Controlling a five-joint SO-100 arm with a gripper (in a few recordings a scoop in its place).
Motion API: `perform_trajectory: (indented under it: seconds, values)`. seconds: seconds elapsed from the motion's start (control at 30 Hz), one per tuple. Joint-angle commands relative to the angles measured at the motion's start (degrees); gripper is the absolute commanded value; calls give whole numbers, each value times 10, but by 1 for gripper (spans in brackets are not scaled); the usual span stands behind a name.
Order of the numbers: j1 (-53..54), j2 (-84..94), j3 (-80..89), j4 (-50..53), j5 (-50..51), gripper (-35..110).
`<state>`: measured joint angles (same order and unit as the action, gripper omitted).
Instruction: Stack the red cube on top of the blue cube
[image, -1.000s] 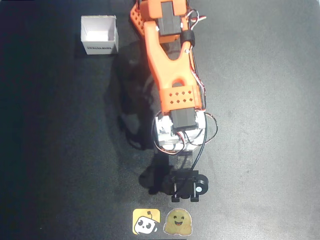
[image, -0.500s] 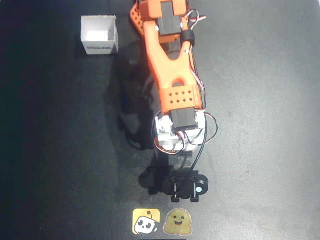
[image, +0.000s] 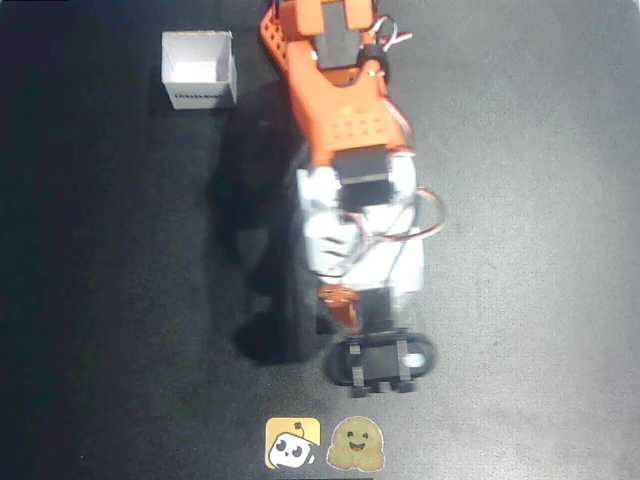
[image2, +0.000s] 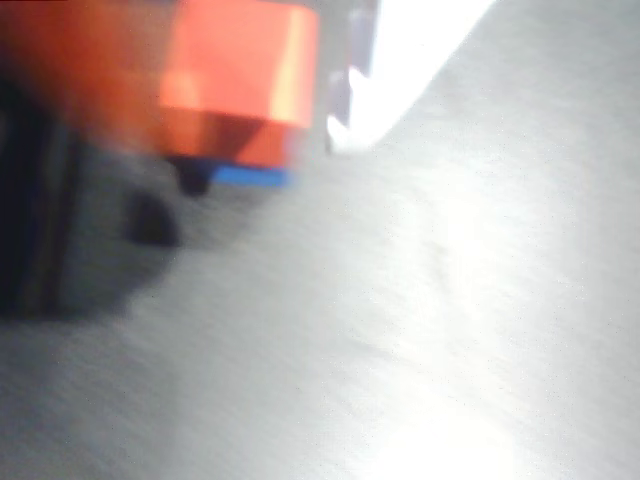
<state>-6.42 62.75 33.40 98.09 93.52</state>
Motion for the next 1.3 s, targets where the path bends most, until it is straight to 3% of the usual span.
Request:
perform_trajectory:
  seconds: [0.0, 0.1, 0.33, 0.53, 0.83, 1.07, 1.27]
  values:
    - [35, 82, 61, 45, -30, 0]
    - [76, 178, 220, -25, -73, 0]
    - [97, 577, 802, -353, -59, 0]
    - [96, 805, 1054, -452, -43, 0]
    - [100, 1201, 1339, -450, -38, 0]
    - [98, 1203, 1358, -440, -40, 0]
    - [100, 1203, 1358, -360, -39, 0]
